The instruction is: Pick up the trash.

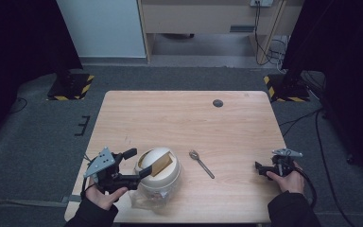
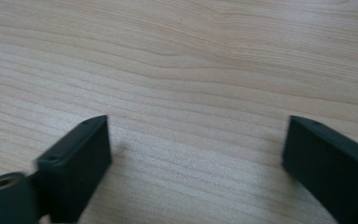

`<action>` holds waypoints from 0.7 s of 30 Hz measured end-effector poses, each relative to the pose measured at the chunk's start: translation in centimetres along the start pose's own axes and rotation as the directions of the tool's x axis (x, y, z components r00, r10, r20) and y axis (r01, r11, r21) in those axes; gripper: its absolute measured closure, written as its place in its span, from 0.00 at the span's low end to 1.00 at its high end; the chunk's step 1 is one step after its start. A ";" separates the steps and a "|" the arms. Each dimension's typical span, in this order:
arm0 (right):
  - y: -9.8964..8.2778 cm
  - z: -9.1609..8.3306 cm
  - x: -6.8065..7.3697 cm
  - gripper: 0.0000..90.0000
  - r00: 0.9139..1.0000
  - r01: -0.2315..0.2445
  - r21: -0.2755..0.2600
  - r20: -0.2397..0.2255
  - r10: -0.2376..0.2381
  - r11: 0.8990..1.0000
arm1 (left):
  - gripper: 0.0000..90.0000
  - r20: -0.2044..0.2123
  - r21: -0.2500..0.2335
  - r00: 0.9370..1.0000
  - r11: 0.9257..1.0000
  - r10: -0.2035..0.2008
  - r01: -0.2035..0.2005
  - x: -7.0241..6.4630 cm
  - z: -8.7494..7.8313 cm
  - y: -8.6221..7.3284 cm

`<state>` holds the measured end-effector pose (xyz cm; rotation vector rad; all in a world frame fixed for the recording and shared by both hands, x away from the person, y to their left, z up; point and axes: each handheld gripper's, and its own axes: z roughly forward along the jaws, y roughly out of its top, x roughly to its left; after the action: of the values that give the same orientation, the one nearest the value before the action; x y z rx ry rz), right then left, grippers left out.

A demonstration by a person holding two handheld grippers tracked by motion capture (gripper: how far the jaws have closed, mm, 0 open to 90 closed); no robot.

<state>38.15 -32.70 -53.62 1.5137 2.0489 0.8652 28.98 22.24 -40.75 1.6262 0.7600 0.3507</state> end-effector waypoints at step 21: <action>4.2 -2.6 5.0 0.33 0.981 0.126 -0.164 -0.124 -0.147 0.978 | 0.15 -0.369 0.031 0.928 0.998 -0.047 0.063 8.1 -4.0 -3.3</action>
<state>37.70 -27.62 -48.72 1.2459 2.0982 1.0711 31.52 30.66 -44.59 1.5942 1.1009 0.6149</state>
